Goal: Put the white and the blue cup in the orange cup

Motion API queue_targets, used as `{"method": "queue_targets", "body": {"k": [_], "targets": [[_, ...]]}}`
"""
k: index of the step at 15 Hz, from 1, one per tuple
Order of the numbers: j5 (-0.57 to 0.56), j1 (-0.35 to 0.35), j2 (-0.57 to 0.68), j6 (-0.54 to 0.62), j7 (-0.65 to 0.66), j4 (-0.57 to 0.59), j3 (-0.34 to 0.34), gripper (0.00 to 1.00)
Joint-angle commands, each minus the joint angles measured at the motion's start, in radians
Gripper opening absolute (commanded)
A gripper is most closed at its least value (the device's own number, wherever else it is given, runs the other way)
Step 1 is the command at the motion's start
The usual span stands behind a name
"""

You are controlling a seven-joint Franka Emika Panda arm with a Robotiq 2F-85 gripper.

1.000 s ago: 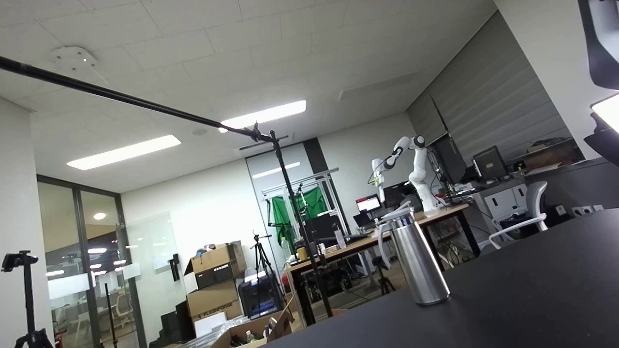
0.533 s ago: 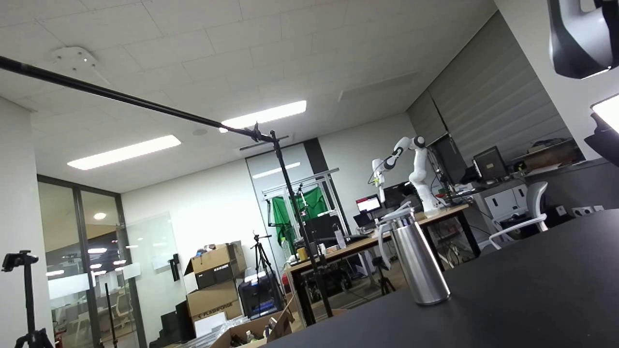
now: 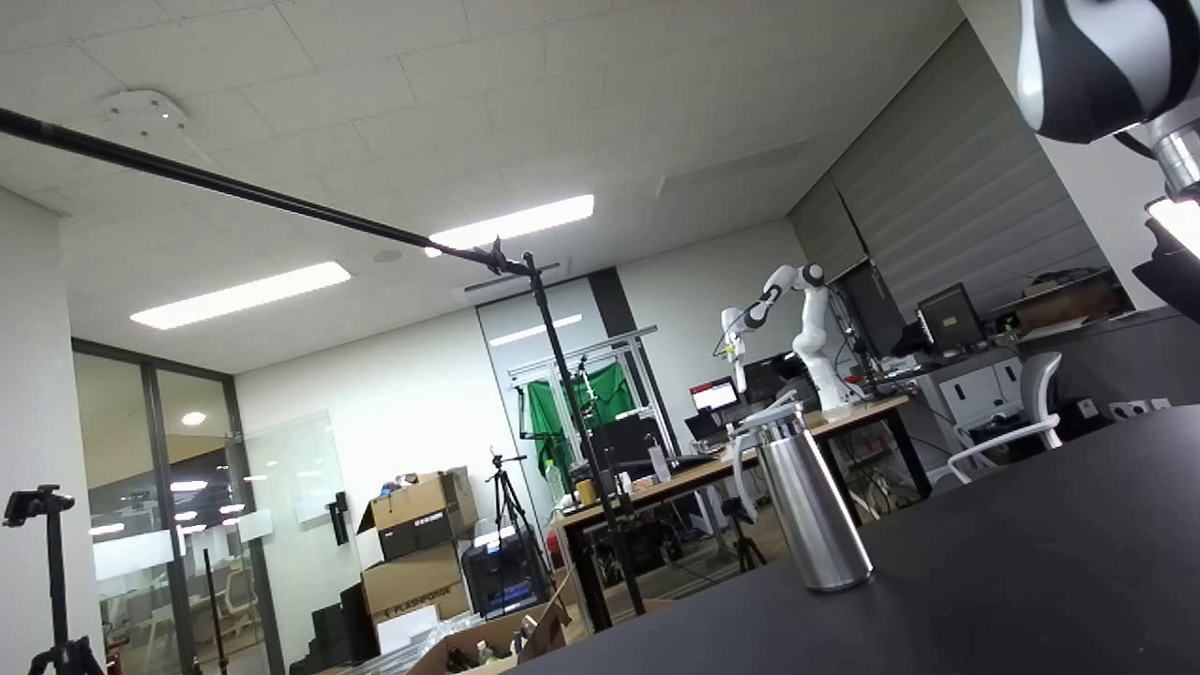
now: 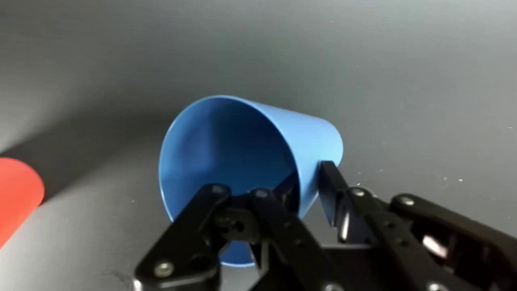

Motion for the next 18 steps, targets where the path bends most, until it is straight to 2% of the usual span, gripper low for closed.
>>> {"method": "queue_targets", "body": {"k": [1,3,4,5,6,7,13,15,18], "targets": [[-0.270,0.045,-0.015,0.197,0.167,-0.072,-0.045,0.03],[-0.441,0.163,0.032,0.318,0.245,-0.075,-0.197,0.03],[-0.528,0.182,0.042,0.341,0.302,-0.072,-0.239,0.03],[-0.615,0.181,0.038,0.341,0.374,-0.076,-0.257,0.03],[-0.642,0.142,0.033,0.307,0.404,-0.071,-0.225,0.03],[-0.658,0.143,0.025,0.287,0.430,-0.074,-0.226,0.03],[-0.614,0.094,-0.019,0.193,0.443,-0.082,-0.159,0.03],[-0.564,0.070,-0.060,0.160,0.417,-0.082,-0.131,0.03],[-0.404,0.032,-0.143,0.075,0.345,-0.058,-0.093,0.03]]}}
